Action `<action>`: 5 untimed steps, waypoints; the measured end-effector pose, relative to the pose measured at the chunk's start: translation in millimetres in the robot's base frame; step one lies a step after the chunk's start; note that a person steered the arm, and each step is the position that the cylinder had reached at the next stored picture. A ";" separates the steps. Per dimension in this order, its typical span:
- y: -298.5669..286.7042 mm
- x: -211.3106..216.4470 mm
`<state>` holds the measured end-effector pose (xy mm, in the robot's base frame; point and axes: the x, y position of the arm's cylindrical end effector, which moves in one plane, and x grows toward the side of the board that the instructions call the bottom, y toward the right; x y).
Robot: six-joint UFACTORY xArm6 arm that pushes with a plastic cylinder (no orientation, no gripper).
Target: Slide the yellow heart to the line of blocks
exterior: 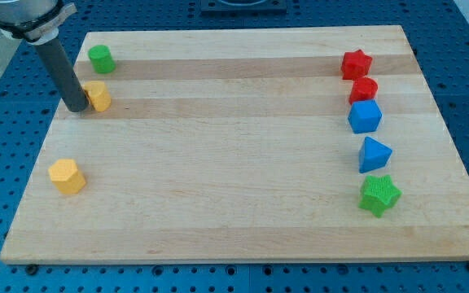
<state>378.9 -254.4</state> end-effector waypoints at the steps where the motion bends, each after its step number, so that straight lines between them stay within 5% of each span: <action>1: 60.5 -29.2; 3: 46.9 -36.5; 5: 142.0 -62.3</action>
<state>316.6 -112.3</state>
